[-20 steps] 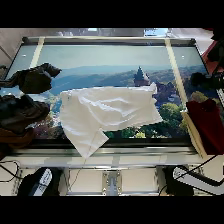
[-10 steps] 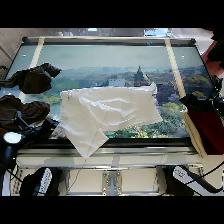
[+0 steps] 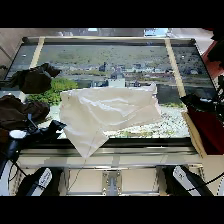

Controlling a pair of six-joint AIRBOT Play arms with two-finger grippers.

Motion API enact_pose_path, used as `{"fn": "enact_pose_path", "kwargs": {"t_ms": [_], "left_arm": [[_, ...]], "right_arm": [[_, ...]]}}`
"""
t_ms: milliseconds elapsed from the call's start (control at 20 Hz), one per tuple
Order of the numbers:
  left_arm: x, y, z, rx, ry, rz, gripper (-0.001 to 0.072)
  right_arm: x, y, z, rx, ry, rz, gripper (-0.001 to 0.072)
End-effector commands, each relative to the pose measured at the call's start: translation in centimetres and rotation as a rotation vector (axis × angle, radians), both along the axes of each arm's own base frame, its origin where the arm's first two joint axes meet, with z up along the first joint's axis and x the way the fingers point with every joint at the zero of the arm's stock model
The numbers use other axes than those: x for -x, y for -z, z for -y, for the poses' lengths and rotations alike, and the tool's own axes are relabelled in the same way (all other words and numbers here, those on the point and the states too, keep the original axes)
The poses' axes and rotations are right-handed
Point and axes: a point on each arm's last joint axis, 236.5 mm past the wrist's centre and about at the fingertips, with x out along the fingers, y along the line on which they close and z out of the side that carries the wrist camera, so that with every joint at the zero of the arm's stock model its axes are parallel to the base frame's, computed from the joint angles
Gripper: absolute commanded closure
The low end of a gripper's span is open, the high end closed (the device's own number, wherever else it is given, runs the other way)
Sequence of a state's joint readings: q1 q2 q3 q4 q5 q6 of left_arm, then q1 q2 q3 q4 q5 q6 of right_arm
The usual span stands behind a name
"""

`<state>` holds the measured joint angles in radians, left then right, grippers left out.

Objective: Fold the shirts.

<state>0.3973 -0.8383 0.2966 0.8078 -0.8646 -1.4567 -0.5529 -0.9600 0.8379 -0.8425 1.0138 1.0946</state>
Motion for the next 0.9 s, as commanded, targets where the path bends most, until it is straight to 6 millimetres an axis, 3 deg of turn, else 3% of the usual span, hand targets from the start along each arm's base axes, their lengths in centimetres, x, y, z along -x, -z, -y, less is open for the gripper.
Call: {"fn": "enact_pose_path", "kwargs": {"t_ms": [0,50,400,450,500,550,750,800,850], "left_arm": [[-0.2,0.5,0.3,0.012,0.02,0.0,0.0154],[-0.3,0.6,0.5,0.021,0.029,0.004,0.0223],[-1.4,2.4,3.0,0.139,0.059,-0.006,0.0245],[-1.7,2.4,3.4,0.14,0.066,-0.001,0.0371],[-2.1,2.1,3.7,0.131,0.085,0.021,0.055],[-2.6,1.8,3.8,0.124,0.099,0.041,0.0689],[-4.4,0.1,3.6,0.115,0.116,0.094,0.0684],[-4.8,-0.5,3.7,0.119,0.124,0.105,0.0684],[-5.0,-0.9,3.8,0.124,0.135,0.113,0.0684]], "right_arm": [[0.3,-0.8,-0.4,0.001,-0.009,0.018,0.0305],[0.4,-0.7,-0.6,-0.005,-0.013,0.012,0.0305],[0.9,-0.5,-1.4,-0.027,-0.039,-0.011,0.0305],[1.2,-0.4,-1.5,-0.033,-0.044,-0.022,0.0305],[1.6,0.0,-1.8,-0.048,-0.044,-0.047,0.0305],[2.4,1.0,-2.1,-0.075,-0.032,-0.099,0.0305],[9.7,9.5,-2.9,-0.128,0.015,-0.457,0.0298],[10.6,10.8,-4.4,-0.199,0.015,-0.494,0.025],[10.8,11.9,-6.0,-0.284,0.021,-0.503,0.0155]]}}
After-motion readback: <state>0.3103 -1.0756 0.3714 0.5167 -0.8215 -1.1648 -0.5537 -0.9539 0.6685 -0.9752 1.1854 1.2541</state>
